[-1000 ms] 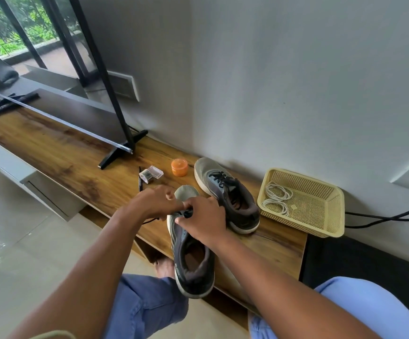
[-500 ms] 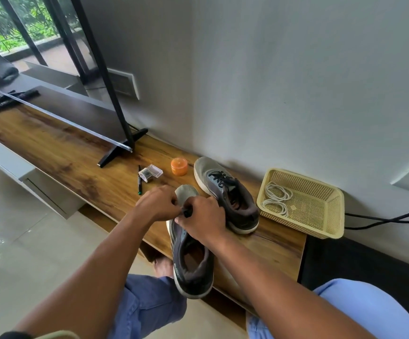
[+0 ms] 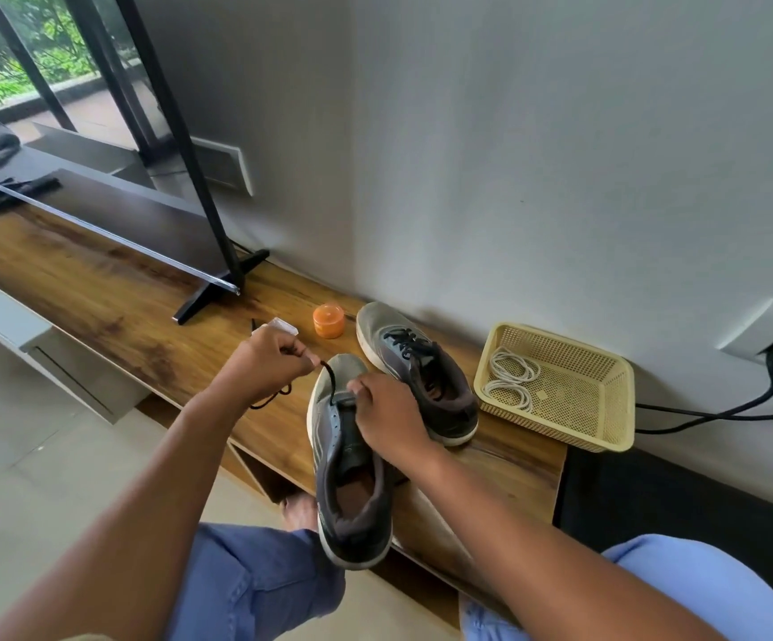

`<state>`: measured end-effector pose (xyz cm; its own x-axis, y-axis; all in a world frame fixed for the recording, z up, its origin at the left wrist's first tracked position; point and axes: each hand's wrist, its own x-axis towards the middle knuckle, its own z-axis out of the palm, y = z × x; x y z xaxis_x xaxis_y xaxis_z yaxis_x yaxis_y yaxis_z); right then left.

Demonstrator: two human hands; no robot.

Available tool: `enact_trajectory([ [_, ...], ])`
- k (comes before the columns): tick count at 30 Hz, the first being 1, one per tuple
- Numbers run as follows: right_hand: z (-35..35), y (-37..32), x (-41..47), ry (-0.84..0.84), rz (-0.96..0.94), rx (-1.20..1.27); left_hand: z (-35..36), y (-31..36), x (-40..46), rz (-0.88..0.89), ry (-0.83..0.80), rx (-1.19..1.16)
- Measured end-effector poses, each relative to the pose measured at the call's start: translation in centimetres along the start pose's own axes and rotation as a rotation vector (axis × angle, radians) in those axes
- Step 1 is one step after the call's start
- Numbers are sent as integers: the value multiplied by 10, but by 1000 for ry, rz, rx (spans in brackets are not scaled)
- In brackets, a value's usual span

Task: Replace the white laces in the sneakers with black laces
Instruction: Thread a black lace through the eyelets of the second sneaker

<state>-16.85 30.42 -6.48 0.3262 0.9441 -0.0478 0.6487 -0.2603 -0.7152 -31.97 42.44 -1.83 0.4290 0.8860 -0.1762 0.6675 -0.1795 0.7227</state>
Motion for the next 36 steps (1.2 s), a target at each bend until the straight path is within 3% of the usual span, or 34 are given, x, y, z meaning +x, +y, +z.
enact_trajectory([
  [5, -30, -3, -19, -194, 25, -47, 3, -5, -2, 24, -12, 204],
  [13, -44, 11, -14, -347, 256, -102, 12, 5, -6, 115, -71, 220],
  [19, -80, -11, -11, -204, 129, 242, 28, 32, -19, 316, -232, 241],
  [22, -90, -33, -14, -132, 8, 419, 42, 49, -24, 365, -197, 235],
  [26, -103, -51, -12, -66, -106, 544, 42, 51, -17, 251, -25, 191],
  [29, -122, -60, -13, -28, -191, 657, 31, 33, -3, 41, 73, 121],
  [32, -139, -64, -11, 10, -248, 749, 21, 11, 6, -171, 67, 273],
  [34, -145, -63, -8, 16, -259, 795, 18, 7, 6, -192, 10, 417],
  [36, -145, -60, -5, -6, -231, 799, 15, 15, 2, -61, -27, 385],
])
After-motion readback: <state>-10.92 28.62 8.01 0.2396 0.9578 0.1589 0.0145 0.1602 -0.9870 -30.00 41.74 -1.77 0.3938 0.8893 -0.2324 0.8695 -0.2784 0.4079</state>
